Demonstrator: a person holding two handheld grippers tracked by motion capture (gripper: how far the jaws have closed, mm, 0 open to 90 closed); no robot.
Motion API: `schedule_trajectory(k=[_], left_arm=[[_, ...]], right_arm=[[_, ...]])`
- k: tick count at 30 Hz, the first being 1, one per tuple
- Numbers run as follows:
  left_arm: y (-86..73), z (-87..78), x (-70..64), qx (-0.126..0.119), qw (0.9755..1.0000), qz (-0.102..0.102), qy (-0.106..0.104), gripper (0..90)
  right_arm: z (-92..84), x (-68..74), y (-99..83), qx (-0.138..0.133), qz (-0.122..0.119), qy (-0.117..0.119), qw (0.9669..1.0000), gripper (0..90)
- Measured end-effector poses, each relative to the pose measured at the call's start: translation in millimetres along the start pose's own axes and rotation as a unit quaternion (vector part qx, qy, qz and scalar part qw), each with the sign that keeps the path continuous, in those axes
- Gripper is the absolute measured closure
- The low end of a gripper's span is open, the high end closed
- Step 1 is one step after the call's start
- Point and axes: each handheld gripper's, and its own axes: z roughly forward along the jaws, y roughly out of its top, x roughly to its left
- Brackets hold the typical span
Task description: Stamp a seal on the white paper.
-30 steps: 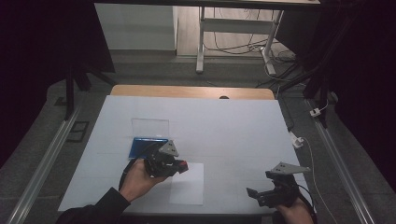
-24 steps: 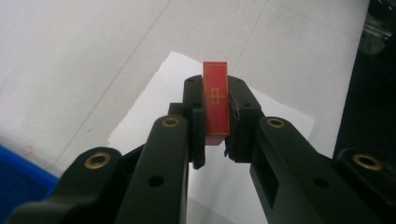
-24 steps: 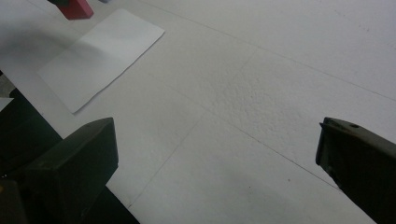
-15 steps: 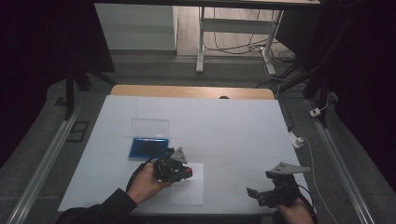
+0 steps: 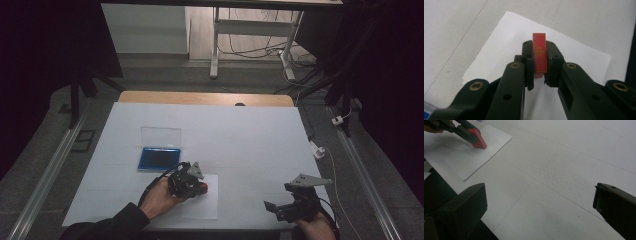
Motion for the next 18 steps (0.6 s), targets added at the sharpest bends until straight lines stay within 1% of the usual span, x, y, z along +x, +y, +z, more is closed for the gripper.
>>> schedule_trajectory(k=[3,4,7,8,10,11,13,15,17,18], left_arm=[[-1.2,0.4,1.3,-0.002,1.0,0.002,-0.004,79.7],[-1.9,0.6,2.3,-0.004,1.0,0.001,-0.007,79.8],[-5.8,1.4,8.6,-0.017,0.9994,-0.013,-0.026,79.9],[-7.1,2.1,10.3,-0.024,0.9988,-0.026,-0.034,80.0],[-8.7,2.4,14.3,-0.028,0.9979,-0.036,-0.046,80.1],[-9.3,2.6,14.6,-0.03,0.9979,-0.034,-0.047,80.1],[-9.6,2.8,12.4,-0.032,0.9982,-0.032,-0.041,80.2],[-9.7,2.5,8.3,-0.03,0.999,-0.019,-0.027,80.2],[-8.8,2.4,4.1,-0.026,0.9995,-0.011,-0.014,80.2],[-7.8,2.2,3.3,-0.021,0.9997,-0.008,-0.011,80.2]], right_arm=[[0.0,0.0,0.0,0.0,0.0,0.0,1.0,0.0],[0.2,-0.1,-0.1,0.0,-0.001,0.001,1.0,0.0],[0.3,0.2,0.1,0.001,-0.003,-0.001,1.0,0.0],[0.4,0.3,0.2,0.002,-0.003,-0.001,1.0,0.0],[0.4,0.7,0.3,0.003,-0.003,0.0,1.0,0.0],[0.4,0.8,0.3,0.002,-0.003,-0.001,1.0,0.0],[0.4,0.6,0.3,0.002,-0.002,0.0,1.0,0.0],[0.5,0.5,0.3,0.003,-0.002,0.0,1.0,0.0],[0.5,0.6,0.3,0.003,-0.003,0.0,1.0,0.0],[0.6,0.6,0.3,0.003,-0.003,0.0,1.0,0.0]])
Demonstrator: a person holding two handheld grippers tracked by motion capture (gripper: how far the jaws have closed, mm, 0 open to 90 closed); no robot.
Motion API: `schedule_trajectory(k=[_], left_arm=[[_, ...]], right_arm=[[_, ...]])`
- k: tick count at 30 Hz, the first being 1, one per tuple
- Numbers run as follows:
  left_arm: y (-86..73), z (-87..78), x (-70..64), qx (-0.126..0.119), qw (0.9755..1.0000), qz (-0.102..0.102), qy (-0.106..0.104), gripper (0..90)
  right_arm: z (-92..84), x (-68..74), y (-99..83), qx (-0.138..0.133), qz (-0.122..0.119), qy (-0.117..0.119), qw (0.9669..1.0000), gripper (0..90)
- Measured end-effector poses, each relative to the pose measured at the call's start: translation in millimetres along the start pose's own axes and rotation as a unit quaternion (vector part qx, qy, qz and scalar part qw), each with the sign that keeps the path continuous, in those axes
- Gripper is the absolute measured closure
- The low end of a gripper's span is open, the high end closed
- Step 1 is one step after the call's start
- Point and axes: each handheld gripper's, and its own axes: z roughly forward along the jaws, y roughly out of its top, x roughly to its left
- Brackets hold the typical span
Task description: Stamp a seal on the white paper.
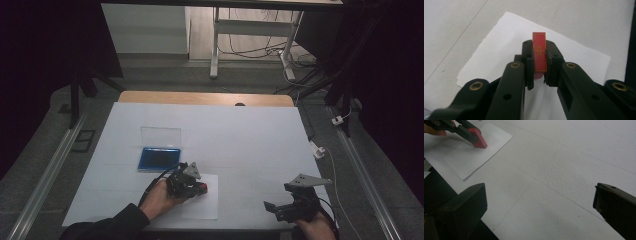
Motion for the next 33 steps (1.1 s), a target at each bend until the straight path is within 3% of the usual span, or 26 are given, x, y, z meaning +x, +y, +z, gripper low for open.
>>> schedule_trajectory(k=[6,10,14,33], left_arm=[[0.5,0.1,5.3,0.001,0.9997,-0.019,-0.016,80.3],[0.5,0.2,1.0,0.002,0.9999,-0.012,-0.004,80.2],[-0.6,0.2,3.4,-0.002,0.9996,-0.025,-0.012,80.2],[1.0,-3.7,2.7,-0.004,0.9996,-0.027,0.003,79.7]], right_arm=[[0.1,0.5,0.0,0.0,-0.002,-0.001,1.0,0.0],[0.4,0.2,0.1,0.001,-0.001,-0.002,1.0,0.0],[0.3,0.4,0.0,0.001,-0.001,-0.002,1.0,0.0],[-0.6,-0.1,-0.7,-0.002,-0.002,-0.002,1.0,0.3]])
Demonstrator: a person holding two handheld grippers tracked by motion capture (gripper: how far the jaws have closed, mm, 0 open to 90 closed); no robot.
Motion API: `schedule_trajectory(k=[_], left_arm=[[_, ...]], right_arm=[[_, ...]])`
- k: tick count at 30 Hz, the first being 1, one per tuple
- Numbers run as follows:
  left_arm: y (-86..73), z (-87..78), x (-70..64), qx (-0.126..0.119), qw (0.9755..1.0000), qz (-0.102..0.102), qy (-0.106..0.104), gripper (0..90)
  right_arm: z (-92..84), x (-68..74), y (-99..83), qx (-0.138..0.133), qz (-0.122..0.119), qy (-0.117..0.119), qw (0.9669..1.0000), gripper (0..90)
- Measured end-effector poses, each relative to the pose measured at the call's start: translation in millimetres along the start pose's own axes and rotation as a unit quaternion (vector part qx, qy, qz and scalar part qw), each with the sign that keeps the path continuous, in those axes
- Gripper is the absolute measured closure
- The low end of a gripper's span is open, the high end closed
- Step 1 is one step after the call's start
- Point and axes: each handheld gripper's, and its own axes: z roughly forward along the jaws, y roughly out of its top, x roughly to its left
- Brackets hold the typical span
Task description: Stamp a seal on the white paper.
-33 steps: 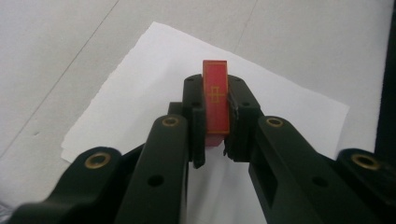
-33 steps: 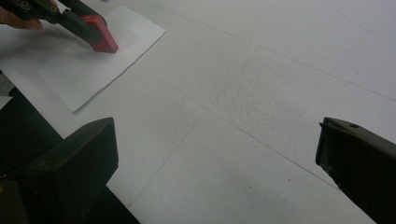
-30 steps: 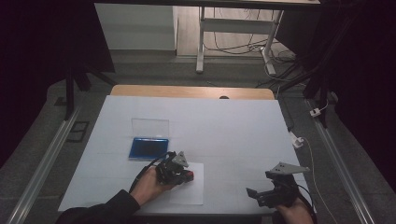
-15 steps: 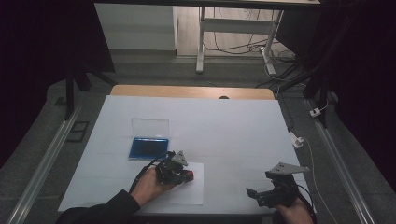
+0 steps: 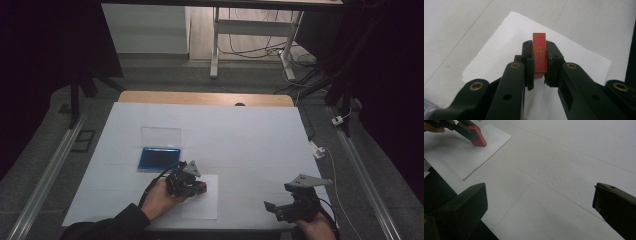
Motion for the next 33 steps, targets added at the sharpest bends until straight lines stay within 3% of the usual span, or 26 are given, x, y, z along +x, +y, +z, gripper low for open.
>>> schedule_trajectory(k=[11,33], left_arm=[[3.9,-17.6,-2.2,-0.031,0.9994,0.014,-0.003,79.6],[2.8,-26.1,3.2,-0.04,0.9992,0.002,-0.002,79.6]], right_arm=[[-0.2,0.2,-0.3,-0.001,0.002,0.0,1.0,0.3],[-0.3,-0.2,-0.3,-0.002,0.002,0.001,1.0,0.3]])
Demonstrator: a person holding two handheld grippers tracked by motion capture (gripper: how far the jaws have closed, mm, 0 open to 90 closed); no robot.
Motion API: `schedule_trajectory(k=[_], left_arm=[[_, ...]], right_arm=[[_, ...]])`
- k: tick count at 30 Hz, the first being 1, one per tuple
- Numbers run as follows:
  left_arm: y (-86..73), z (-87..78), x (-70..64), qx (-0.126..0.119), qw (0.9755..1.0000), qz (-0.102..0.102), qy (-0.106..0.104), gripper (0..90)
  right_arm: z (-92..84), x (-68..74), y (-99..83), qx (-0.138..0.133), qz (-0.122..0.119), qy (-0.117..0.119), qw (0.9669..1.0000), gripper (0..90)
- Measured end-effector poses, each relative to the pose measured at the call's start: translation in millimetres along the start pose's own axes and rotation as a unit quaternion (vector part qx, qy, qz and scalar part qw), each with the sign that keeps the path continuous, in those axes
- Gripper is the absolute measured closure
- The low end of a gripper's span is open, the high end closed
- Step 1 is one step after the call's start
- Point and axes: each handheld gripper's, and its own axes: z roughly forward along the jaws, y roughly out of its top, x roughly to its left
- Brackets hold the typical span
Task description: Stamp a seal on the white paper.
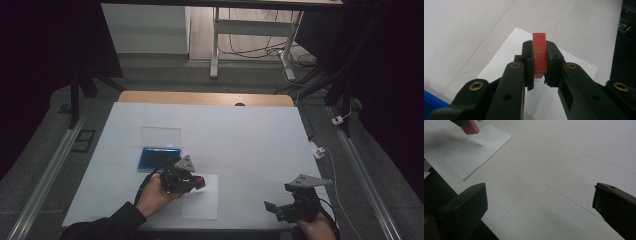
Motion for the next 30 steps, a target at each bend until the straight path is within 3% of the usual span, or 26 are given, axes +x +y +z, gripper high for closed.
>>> schedule_trajectory(k=[9,30], left_arm=[[-1.6,-11.2,7.8,-0.015,0.9998,-0.016,0.003,79.6],[-4.1,-21.6,15.5,-0.02,0.9994,-0.025,0.015,79.6]], right_arm=[[-0.2,0.1,0.0,0.0,0.0,-0.001,1.0,0.3],[-0.3,0.1,0.0,0.0,-0.001,-0.001,1.0,0.3]])
